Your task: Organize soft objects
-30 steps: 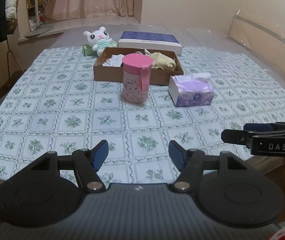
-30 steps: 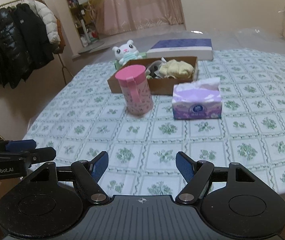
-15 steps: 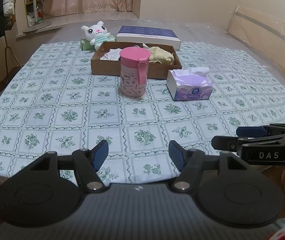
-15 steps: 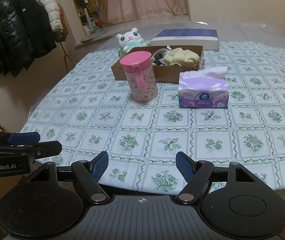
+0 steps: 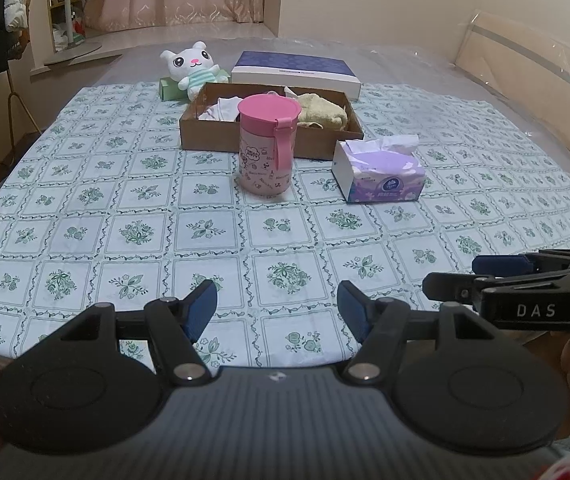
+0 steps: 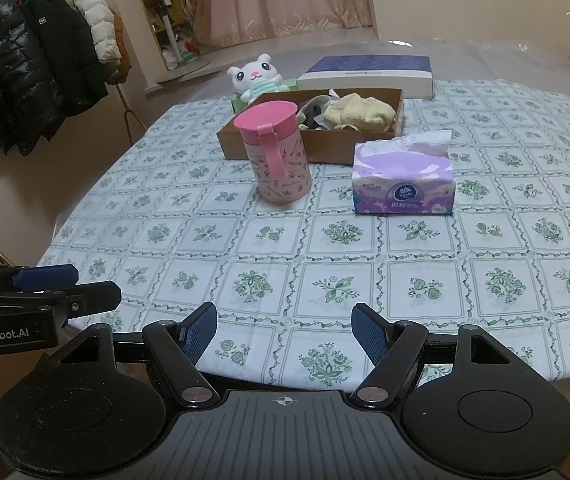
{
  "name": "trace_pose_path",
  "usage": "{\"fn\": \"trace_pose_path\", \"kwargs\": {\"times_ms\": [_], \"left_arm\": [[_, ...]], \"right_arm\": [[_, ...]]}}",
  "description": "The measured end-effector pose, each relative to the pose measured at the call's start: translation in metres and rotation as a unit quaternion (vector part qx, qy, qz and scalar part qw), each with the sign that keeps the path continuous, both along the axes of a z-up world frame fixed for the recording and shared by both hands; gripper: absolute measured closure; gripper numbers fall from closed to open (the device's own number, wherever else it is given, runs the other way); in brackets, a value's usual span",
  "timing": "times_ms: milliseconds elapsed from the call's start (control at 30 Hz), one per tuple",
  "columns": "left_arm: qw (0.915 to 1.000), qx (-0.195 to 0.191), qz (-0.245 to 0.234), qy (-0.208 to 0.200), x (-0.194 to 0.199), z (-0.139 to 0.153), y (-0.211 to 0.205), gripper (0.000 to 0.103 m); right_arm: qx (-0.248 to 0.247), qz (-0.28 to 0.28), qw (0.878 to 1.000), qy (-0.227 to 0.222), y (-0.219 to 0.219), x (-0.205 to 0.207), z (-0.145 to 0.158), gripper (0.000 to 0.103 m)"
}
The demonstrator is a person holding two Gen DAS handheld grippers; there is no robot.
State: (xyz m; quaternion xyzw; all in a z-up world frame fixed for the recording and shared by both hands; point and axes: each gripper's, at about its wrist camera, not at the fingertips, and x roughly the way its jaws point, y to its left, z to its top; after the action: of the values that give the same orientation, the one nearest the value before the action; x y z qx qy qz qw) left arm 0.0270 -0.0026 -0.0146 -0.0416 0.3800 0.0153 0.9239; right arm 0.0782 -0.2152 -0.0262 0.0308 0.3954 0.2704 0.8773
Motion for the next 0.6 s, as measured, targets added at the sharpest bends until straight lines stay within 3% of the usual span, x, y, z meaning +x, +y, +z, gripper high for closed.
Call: {"fn": "trace_pose_path", "kwargs": {"times_ms": [600], "left_arm": [[1.0, -0.002, -0.001, 0.0, 0.0022, -0.0005, 0.0, 0.039]], "right_arm": [[0.0, -0.001, 1.0, -0.001, 0.0006, 0.0029, 0.0011, 0.029]]}}
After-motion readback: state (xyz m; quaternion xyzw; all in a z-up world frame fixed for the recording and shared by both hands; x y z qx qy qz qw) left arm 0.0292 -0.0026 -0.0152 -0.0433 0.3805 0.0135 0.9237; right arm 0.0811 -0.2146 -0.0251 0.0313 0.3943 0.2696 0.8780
